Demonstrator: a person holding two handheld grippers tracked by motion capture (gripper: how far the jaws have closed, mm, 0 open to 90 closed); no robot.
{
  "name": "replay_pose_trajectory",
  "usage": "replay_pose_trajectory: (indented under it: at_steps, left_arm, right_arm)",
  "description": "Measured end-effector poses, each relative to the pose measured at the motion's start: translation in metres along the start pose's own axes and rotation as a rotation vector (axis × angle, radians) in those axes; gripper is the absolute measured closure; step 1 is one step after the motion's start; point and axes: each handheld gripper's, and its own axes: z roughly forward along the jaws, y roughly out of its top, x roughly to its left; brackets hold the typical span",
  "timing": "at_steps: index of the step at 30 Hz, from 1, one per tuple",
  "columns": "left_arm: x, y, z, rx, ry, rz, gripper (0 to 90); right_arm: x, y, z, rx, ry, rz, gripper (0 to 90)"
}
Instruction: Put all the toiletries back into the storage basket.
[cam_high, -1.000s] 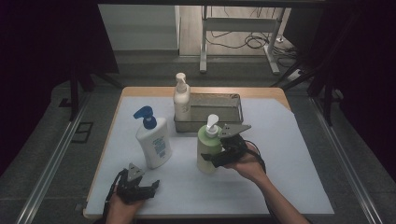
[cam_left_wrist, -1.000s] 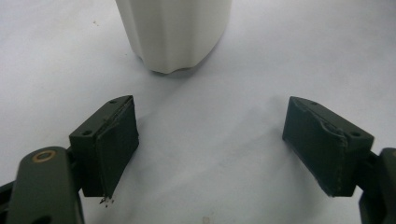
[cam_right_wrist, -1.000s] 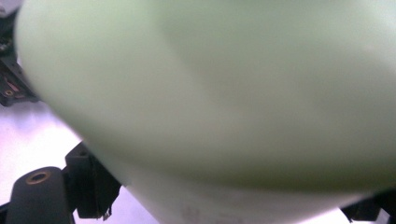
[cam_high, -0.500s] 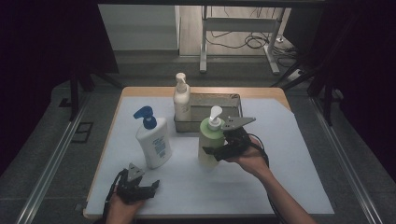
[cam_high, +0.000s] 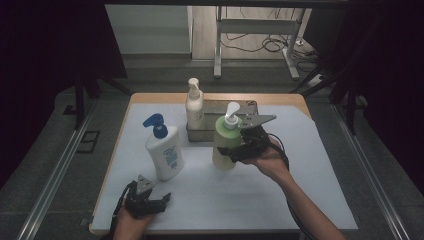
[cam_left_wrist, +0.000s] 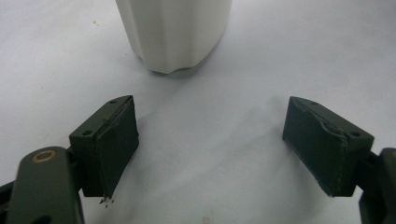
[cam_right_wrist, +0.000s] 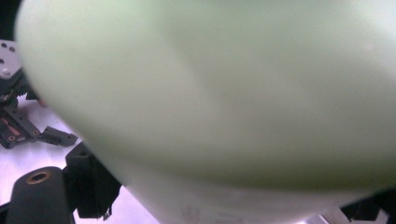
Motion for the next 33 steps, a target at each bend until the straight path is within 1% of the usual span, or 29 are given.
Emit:
replay_pose_trajectory:
  at_steps: [7, 11, 12, 17, 23, 33]
  left_arm:
    - [0.000, 0.000, 0.000, -0.002, 0.000, -0.003, 17.8]
    - [0.000, 0.000, 0.000, -0.002, 0.000, -0.003, 17.8]
    - [0.000, 0.000, 0.000, -0.002, 0.000, -0.003, 17.8]
    - [0.000, 0.000, 0.000, -0.002, 0.000, -0.003, 17.8]
    - [0.000, 0.000, 0.000, -0.002, 0.000, -0.002, 17.8]
    - [0.000, 0.000, 0.000, -0.002, 0.000, -0.002, 17.8]
  right_arm:
    - [-0.006, 0.017, -0.003, -0.006, -0.026, -0.009, 12.3]
    - [-0.009, 0.023, -0.003, -0.006, -0.034, -0.011, 12.3]
    - [-0.011, 0.027, -0.002, -0.010, -0.042, -0.010, 12.3]
    - [-0.015, 0.033, -0.001, -0.014, -0.048, -0.003, 12.3]
    - [-0.023, 0.045, 0.001, -0.023, -0.072, -0.001, 12.3]
    - [-0.033, 0.059, 0.004, -0.028, -0.105, 0.009, 12.3]
